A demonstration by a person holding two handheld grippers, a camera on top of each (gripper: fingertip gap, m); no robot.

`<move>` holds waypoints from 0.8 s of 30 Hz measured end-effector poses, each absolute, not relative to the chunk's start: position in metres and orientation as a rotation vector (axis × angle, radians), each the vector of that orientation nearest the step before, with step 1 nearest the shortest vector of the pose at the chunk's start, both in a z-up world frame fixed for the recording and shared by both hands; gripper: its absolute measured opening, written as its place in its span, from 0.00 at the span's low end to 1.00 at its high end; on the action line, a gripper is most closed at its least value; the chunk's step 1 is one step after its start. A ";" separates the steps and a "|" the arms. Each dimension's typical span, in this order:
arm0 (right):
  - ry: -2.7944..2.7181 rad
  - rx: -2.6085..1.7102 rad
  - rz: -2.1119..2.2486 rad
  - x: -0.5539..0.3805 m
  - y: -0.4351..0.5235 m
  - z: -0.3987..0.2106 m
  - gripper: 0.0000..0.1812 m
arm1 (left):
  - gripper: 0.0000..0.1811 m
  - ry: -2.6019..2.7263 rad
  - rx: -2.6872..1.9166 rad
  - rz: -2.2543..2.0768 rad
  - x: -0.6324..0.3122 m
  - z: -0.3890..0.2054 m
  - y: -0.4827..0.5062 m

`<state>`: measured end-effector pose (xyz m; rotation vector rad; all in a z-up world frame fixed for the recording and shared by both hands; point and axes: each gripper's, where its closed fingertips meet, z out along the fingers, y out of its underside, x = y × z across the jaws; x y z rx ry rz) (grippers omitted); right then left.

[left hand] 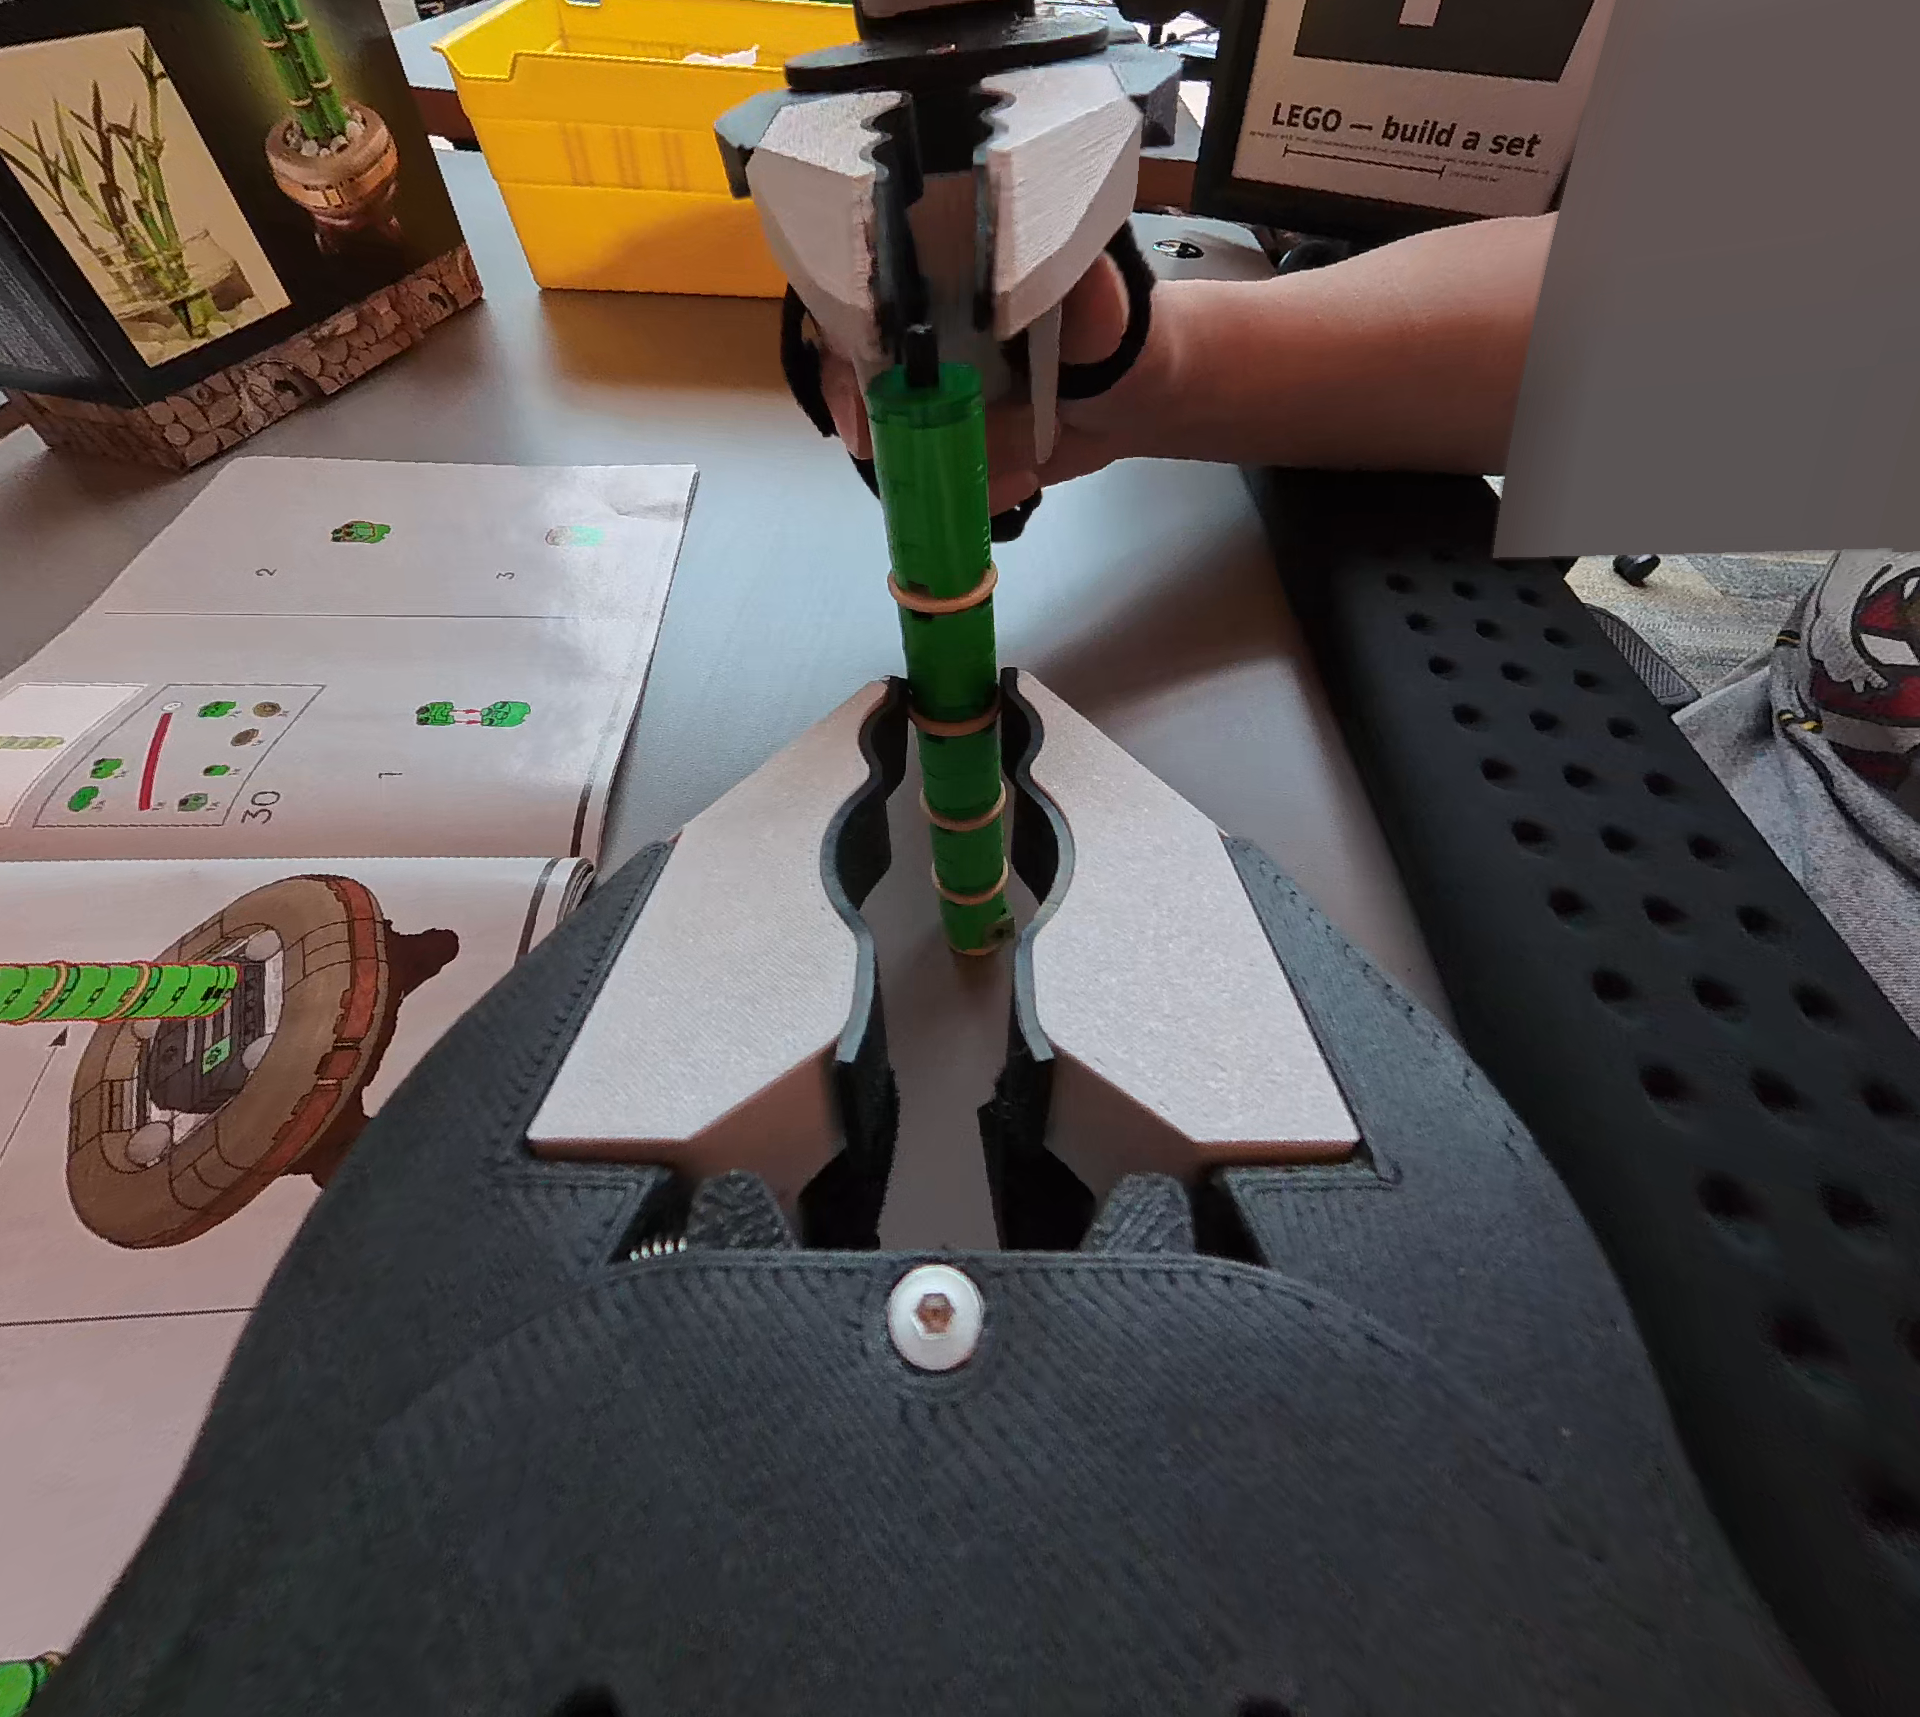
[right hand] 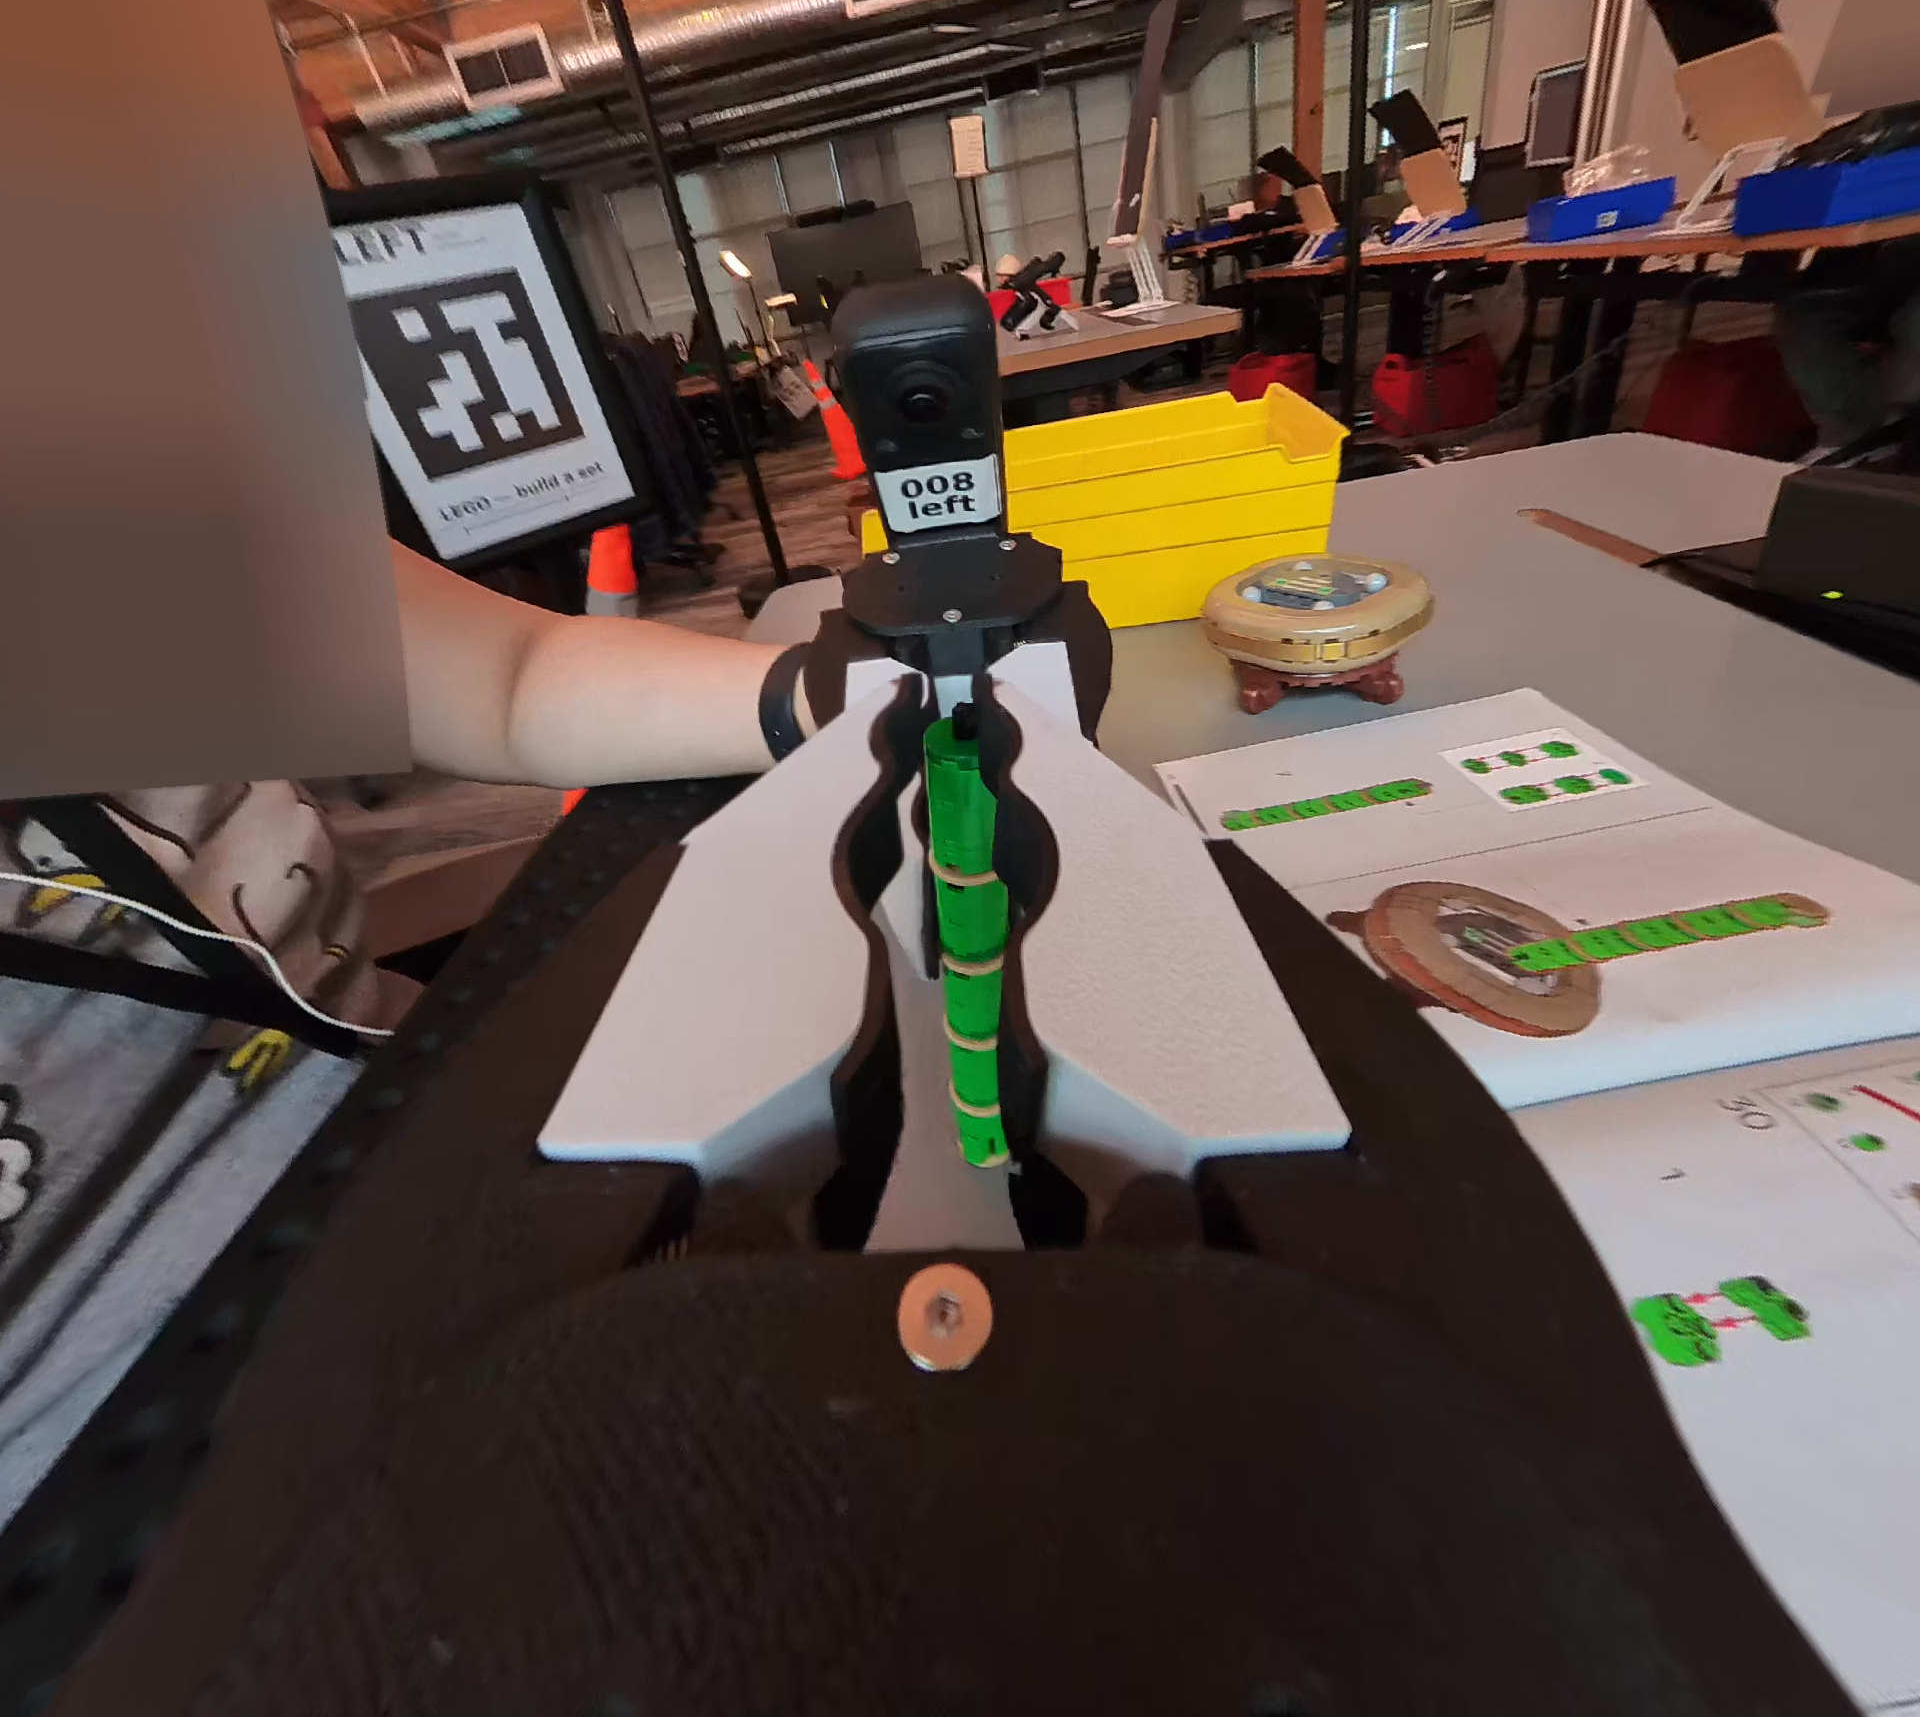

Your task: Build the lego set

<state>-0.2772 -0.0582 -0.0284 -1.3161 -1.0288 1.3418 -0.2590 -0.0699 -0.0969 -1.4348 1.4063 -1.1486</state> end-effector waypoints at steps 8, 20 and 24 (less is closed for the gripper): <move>-1.044 -1.278 1.325 -0.279 -0.062 -0.026 0.08 | 0.09 1.424 -1.413 -1.143 -0.259 -0.097 -0.072; -1.099 -1.288 1.306 -0.281 -0.065 -0.033 0.02 | 0.09 1.435 -1.403 -1.159 -0.259 -0.097 -0.075; -1.143 -1.263 1.272 -0.283 -0.070 -0.034 0.02 | 0.09 1.440 -1.403 -1.192 -0.260 -0.097 -0.077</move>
